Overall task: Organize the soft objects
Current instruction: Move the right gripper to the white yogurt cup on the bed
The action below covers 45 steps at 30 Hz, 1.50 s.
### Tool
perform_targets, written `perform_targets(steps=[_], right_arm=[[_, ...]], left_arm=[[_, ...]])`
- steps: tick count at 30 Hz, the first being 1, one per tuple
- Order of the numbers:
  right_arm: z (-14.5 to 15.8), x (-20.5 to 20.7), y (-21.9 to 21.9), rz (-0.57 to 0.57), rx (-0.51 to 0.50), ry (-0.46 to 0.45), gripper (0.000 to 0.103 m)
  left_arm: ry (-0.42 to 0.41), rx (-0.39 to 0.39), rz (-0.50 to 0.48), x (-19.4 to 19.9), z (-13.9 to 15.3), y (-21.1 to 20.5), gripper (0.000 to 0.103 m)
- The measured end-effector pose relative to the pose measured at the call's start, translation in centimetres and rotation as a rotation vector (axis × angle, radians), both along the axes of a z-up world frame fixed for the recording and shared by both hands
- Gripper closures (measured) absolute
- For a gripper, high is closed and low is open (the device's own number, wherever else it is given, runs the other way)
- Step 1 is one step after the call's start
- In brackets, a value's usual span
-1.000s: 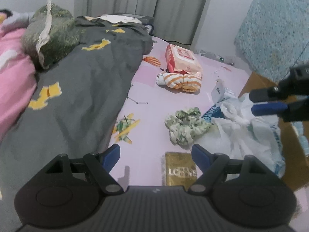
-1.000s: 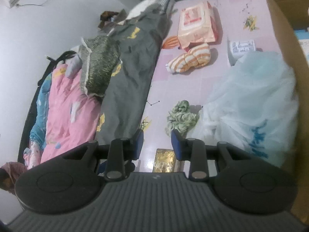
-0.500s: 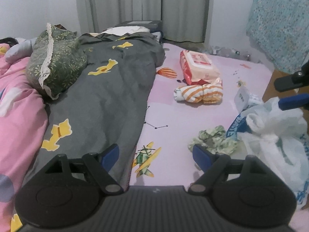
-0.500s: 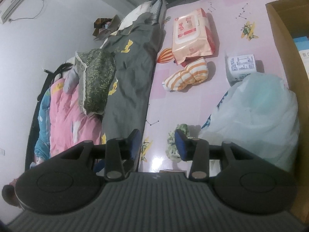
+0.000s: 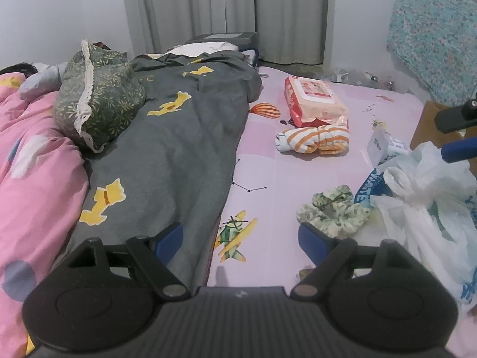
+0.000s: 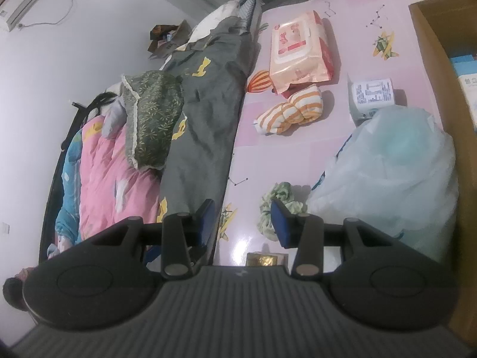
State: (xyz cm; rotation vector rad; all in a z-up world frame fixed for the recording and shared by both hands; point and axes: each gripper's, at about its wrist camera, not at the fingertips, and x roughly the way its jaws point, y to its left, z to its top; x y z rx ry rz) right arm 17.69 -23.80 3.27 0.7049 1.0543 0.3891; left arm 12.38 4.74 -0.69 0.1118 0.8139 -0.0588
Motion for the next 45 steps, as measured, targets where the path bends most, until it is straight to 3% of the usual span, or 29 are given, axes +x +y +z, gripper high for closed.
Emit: perform_targets(steps=[6, 12, 19, 25, 30, 33, 39, 45], right_arm=[[0.8, -1.4, -0.5, -0.003, 0.012, -0.022, 0.062], [-0.2, -4.0, -1.2, -0.021, 0.033, -0.023, 0.062], [1.6, -4.3, -5.3, -0.128, -0.034, -0.059, 0.061], [3.7, -1.4, -6.5, -0.11, -0.151, -0.069, 0.061], [4.3, 4.7, -5.4, -0.027, -0.304, -0.046, 0.053], [2.5, 9.8, -3.6, 0.044, -0.394, 0.008, 0.049], [-4.6, 18.5, 0.6, 0.196, -0.613, 0.171, 0.044], [-9.8, 21.5, 1.5, 0.251, -0.777, 0.252, 0.044]], left_arm=[[0.036, -0.065, -0.01, -1.3, -0.8, 0.8, 0.016], [0.05, -0.079, -0.041, -2.0, -1.6, 0.3, 0.016], [-0.004, -0.113, -0.128, 0.1, 0.8, -1.9, 0.016], [-0.032, -0.134, -0.198, 4.7, 3.1, -4.1, 0.016], [-0.02, -0.152, -0.185, 8.3, 2.0, -6.0, 0.016], [0.032, -0.18, -0.167, 9.3, 0.1, -6.4, 0.017], [0.111, -0.165, -0.109, 10.0, -3.0, -5.1, 0.023], [0.103, -0.173, -0.053, 10.0, -3.0, -2.6, 0.027]])
